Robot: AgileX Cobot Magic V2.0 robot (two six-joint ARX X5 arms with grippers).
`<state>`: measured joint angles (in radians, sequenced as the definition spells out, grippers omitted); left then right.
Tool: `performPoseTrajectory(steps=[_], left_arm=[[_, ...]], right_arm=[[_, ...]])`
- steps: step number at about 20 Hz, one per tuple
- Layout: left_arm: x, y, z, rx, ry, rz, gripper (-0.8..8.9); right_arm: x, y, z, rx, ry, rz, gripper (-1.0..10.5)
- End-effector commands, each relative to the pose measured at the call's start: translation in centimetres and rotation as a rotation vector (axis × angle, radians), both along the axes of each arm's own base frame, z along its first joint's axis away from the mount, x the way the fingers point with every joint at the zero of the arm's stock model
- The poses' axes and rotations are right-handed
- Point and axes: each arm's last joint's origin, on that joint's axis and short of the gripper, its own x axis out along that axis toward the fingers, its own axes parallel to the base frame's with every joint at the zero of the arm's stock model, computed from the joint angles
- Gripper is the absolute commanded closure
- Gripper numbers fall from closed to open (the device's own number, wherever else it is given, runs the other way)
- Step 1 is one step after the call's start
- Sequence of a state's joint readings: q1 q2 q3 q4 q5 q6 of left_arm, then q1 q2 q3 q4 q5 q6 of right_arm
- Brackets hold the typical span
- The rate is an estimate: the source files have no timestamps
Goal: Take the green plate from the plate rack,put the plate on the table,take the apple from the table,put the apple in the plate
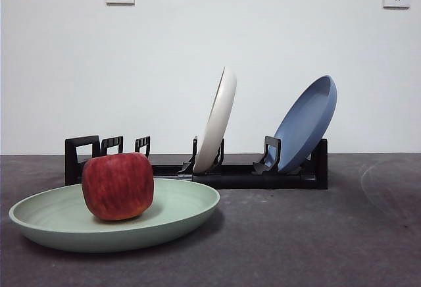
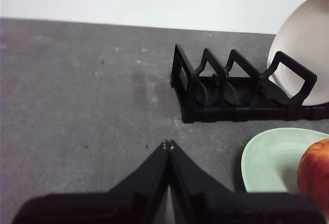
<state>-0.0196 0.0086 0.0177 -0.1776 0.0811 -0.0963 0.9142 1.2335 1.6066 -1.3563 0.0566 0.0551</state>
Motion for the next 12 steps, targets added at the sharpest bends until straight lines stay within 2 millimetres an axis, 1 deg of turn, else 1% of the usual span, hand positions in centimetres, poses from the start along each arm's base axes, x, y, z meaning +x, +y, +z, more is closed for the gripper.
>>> performPoseTrajectory(steps=[1,12], left_arm=[[0.03,0.02,-0.09,0.022,-0.010,-0.004,8.17],[0.20,0.01,-0.36,0.022,0.026,-0.005,8.17]], right_arm=[[-0.10,-0.14,-0.28,-0.027,0.012,0.000,9.5],[-0.08,-0.16,-0.27,-0.032,0.005,-0.005,9.5]])
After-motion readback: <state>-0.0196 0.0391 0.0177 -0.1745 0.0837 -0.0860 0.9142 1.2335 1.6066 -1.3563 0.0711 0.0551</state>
